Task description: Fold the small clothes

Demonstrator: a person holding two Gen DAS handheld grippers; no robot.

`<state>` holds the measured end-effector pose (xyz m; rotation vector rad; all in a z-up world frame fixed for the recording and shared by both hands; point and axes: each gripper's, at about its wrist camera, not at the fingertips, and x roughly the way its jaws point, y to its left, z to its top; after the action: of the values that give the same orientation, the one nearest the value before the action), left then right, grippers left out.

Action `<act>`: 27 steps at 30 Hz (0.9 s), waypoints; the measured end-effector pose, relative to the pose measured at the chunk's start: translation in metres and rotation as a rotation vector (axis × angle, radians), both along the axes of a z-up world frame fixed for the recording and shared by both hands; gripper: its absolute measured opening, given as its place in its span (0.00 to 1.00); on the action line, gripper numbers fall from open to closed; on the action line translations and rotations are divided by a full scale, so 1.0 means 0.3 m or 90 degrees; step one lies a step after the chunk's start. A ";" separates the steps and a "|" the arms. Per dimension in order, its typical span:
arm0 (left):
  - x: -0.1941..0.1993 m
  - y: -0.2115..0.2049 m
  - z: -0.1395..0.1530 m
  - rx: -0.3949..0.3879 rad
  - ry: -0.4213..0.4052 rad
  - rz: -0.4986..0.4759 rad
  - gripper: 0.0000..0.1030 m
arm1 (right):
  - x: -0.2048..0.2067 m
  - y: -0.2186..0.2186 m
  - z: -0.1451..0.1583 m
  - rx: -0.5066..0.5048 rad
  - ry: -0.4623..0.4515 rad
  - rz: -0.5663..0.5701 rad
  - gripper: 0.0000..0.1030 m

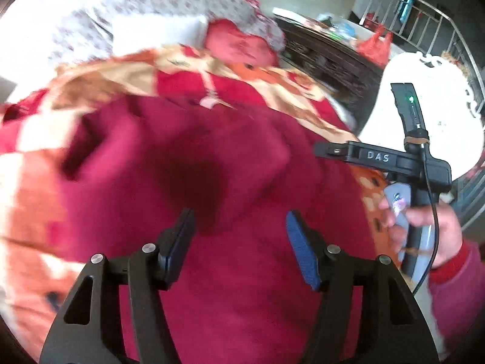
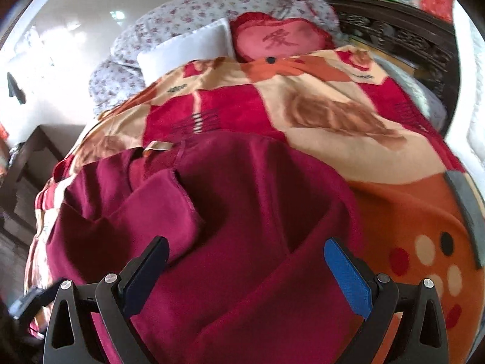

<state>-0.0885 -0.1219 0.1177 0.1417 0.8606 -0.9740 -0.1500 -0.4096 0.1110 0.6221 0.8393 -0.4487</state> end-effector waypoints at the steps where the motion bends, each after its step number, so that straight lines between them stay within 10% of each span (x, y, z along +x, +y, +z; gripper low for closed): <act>1: 0.019 0.043 0.011 0.016 -0.028 0.029 0.61 | 0.022 0.000 0.001 -0.003 -0.011 0.011 0.99; 6: 0.129 0.151 -0.021 0.064 -0.048 0.141 0.61 | 0.171 0.027 -0.016 -0.040 -0.033 0.070 0.96; 8: 0.173 0.183 -0.051 0.073 -0.034 0.176 0.61 | 0.229 0.043 -0.043 -0.040 -0.037 0.112 0.66; 9: 0.184 0.186 -0.067 0.079 -0.029 0.185 0.61 | 0.253 0.049 -0.060 -0.028 -0.030 0.130 0.34; 12: 0.189 0.204 -0.094 0.078 -0.017 0.204 0.61 | 0.250 0.054 -0.057 -0.021 -0.035 0.140 0.05; 17: 0.176 0.203 -0.096 0.058 -0.009 0.215 0.61 | 0.074 -0.014 0.039 -0.047 -0.071 0.078 0.04; 23: 0.173 0.157 -0.139 0.082 0.010 0.214 0.61 | 0.003 -0.121 -0.064 -0.018 0.050 0.035 0.05; 27: 0.182 0.151 -0.172 0.113 0.009 0.225 0.61 | -0.030 -0.124 -0.005 -0.059 0.053 -0.037 0.35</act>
<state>-0.0340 -0.0766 0.0660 0.1283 0.9473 -0.5695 -0.1589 -0.4467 0.1095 0.5456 0.8754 -0.5662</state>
